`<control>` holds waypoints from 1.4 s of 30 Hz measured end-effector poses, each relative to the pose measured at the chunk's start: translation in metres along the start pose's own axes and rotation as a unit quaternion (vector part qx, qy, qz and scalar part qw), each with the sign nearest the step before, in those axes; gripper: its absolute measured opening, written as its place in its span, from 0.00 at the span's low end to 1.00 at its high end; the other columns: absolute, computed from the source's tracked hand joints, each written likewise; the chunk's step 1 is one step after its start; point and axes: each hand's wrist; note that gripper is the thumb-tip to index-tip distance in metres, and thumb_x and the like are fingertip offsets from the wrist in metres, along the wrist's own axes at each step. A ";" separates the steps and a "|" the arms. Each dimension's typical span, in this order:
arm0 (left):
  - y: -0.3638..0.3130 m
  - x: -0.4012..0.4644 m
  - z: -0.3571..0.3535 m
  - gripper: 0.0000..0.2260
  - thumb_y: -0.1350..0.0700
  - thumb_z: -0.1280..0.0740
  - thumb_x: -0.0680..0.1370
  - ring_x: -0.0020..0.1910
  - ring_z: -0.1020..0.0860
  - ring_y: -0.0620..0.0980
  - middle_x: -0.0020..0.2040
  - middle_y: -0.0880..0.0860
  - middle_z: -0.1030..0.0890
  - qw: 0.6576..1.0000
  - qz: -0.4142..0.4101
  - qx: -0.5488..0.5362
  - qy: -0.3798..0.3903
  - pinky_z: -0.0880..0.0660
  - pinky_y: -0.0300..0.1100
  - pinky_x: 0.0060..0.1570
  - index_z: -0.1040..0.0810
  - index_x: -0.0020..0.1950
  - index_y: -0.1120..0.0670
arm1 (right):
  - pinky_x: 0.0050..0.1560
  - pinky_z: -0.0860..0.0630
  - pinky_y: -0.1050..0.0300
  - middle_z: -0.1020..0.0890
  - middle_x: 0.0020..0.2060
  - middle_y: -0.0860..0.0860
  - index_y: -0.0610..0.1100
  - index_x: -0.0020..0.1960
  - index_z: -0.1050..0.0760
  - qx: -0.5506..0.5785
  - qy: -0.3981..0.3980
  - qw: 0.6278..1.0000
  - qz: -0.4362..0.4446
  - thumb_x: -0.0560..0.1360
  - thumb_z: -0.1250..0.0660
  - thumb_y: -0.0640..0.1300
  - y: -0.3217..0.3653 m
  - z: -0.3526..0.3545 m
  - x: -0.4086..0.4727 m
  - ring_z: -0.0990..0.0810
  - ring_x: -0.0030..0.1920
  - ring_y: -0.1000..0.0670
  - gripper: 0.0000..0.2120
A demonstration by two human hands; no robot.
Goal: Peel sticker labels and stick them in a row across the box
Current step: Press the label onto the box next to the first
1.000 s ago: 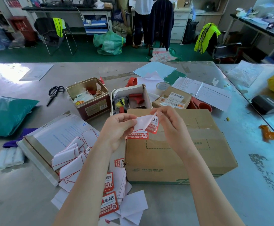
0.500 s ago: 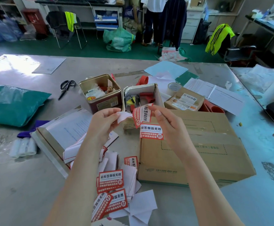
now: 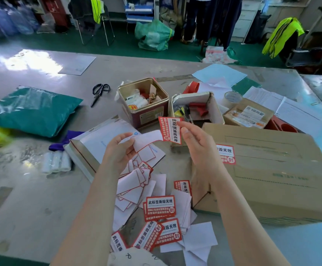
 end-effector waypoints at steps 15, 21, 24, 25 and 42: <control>0.068 0.058 0.073 0.13 0.71 0.40 0.75 0.48 0.25 0.54 0.60 0.62 0.23 0.950 0.017 0.283 -0.132 0.29 0.39 0.46 0.20 0.55 0.64 | 0.48 0.29 0.71 0.20 0.56 0.52 0.46 0.64 0.27 -0.029 0.056 0.992 -0.113 0.81 0.45 0.46 -0.017 -0.078 0.015 0.23 0.54 0.57 0.15; 0.083 0.058 0.085 0.13 0.65 0.37 0.74 0.56 0.24 0.59 0.59 0.58 0.21 0.886 -0.024 0.440 -0.144 0.26 0.46 0.55 0.19 0.56 0.59 | 0.44 0.29 0.73 0.20 0.53 0.53 0.45 0.64 0.27 -0.026 0.068 0.990 -0.120 0.81 0.45 0.45 -0.019 -0.084 0.012 0.23 0.50 0.60 0.15; 0.080 0.054 0.082 0.12 0.62 0.34 0.74 0.55 0.24 0.59 0.59 0.59 0.24 0.860 -0.032 0.485 -0.155 0.24 0.48 0.52 0.20 0.56 0.54 | 0.46 0.29 0.72 0.19 0.54 0.53 0.45 0.65 0.27 -0.029 0.068 0.990 -0.120 0.81 0.45 0.46 -0.017 -0.083 0.011 0.22 0.52 0.58 0.15; 0.078 0.053 0.081 0.12 0.61 0.33 0.73 0.54 0.25 0.59 0.58 0.59 0.24 0.853 -0.036 0.497 -0.156 0.23 0.49 0.52 0.20 0.56 0.54 | 0.46 0.29 0.72 0.20 0.53 0.54 0.45 0.65 0.27 -0.032 0.068 0.990 -0.121 0.81 0.45 0.46 -0.017 -0.082 0.011 0.22 0.51 0.58 0.15; -0.038 -0.024 -0.023 0.08 0.50 0.34 0.76 0.49 0.26 0.44 0.45 0.45 0.20 0.776 -0.440 0.438 0.110 0.28 0.45 0.51 0.17 0.46 0.50 | 0.40 0.25 0.58 0.18 0.45 0.48 0.52 0.53 0.23 -0.092 0.013 0.995 -0.043 0.80 0.43 0.44 0.023 -0.023 0.004 0.21 0.46 0.41 0.10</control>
Point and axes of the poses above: each hand's wrist, its own x-axis towards the middle knuckle, its own z-axis out of the back of the hand, y = z × x
